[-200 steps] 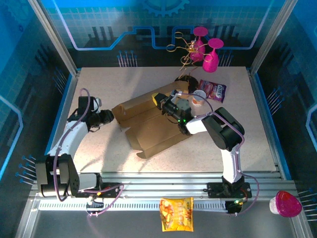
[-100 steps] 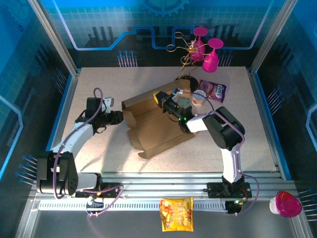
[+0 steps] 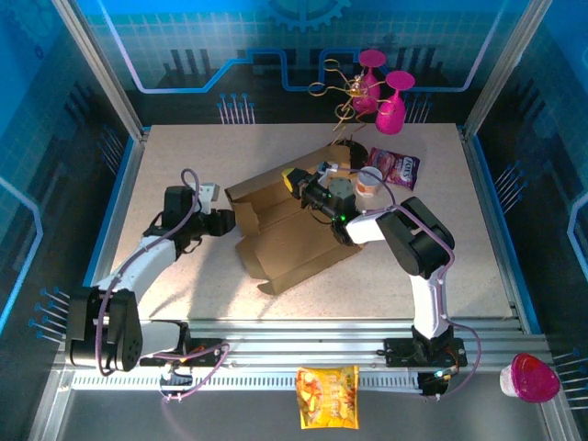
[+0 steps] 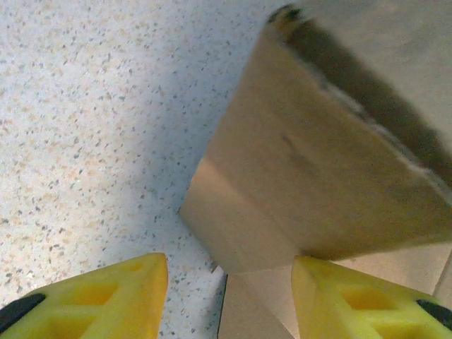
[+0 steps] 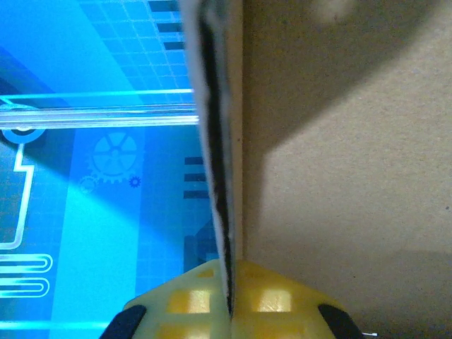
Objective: Fold the paper box
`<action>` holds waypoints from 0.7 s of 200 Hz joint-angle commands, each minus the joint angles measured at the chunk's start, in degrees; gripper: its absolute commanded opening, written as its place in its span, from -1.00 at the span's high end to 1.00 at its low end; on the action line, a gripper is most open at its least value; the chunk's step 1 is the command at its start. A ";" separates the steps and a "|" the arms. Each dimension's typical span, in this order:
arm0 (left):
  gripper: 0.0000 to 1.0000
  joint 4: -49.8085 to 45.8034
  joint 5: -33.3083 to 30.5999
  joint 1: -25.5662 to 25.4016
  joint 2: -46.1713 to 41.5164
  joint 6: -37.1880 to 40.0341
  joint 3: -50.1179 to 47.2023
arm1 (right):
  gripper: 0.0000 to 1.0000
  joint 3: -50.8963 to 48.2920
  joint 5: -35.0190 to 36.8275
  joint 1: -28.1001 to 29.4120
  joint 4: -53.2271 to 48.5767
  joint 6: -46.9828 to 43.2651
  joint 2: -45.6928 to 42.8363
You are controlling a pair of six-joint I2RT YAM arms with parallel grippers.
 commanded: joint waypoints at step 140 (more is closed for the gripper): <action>-0.05 7.46 -6.36 -7.13 1.59 0.55 0.21 | 1.00 2.87 -0.74 -0.41 -0.58 0.70 1.23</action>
